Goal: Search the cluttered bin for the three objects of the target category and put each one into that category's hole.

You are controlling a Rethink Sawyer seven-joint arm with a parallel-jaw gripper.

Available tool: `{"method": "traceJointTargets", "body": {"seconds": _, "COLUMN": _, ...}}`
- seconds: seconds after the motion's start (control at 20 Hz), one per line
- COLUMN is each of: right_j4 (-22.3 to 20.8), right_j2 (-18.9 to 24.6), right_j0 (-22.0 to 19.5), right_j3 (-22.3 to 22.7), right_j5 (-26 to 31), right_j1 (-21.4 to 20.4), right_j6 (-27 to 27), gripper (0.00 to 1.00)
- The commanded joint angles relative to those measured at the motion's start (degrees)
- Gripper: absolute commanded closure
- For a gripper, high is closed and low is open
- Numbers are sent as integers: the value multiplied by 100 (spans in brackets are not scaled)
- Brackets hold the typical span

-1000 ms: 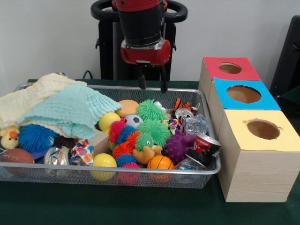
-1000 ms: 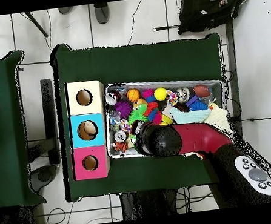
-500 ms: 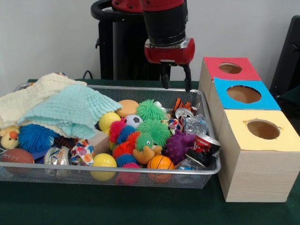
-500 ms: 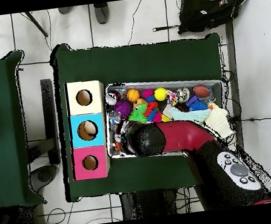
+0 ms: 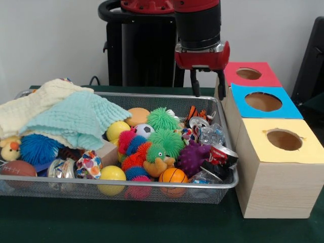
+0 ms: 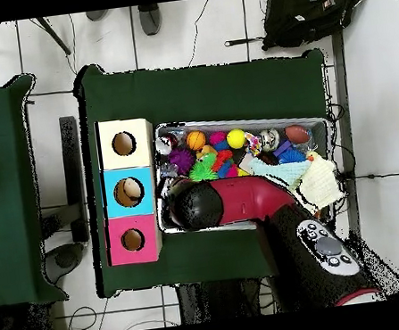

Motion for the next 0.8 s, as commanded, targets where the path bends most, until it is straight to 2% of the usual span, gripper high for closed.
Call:
{"method": "traceJointTargets", "body": {"seconds": 0.05, "right_j4": 114, "right_j2": -516, "right_j0": 367, "right_j3": -451, "right_j5": -485, "right_j1": -81, "right_j6": 944, "gripper": 0}}
{"method": "traceJointTargets", "body": {"seconds": 0.25, "right_j4": 126, "right_j2": -806, "right_j0": 530, "right_j3": -503, "right_j5": -439, "right_j1": -179, "right_j6": 974, "gripper": 0}}
{"method": "traceJointTargets", "body": {"seconds": 0.6, "right_j4": 176, "right_j2": -1114, "right_j0": 632, "right_j3": -554, "right_j5": -511, "right_j1": -93, "right_j6": 962, "gripper": 0}}
{"method": "traceJointTargets", "body": {"seconds": 0.8, "right_j4": 293, "right_j2": -1379, "right_j0": 737, "right_j3": -564, "right_j5": -320, "right_j1": -89, "right_j6": 1092, "gripper": 0}}
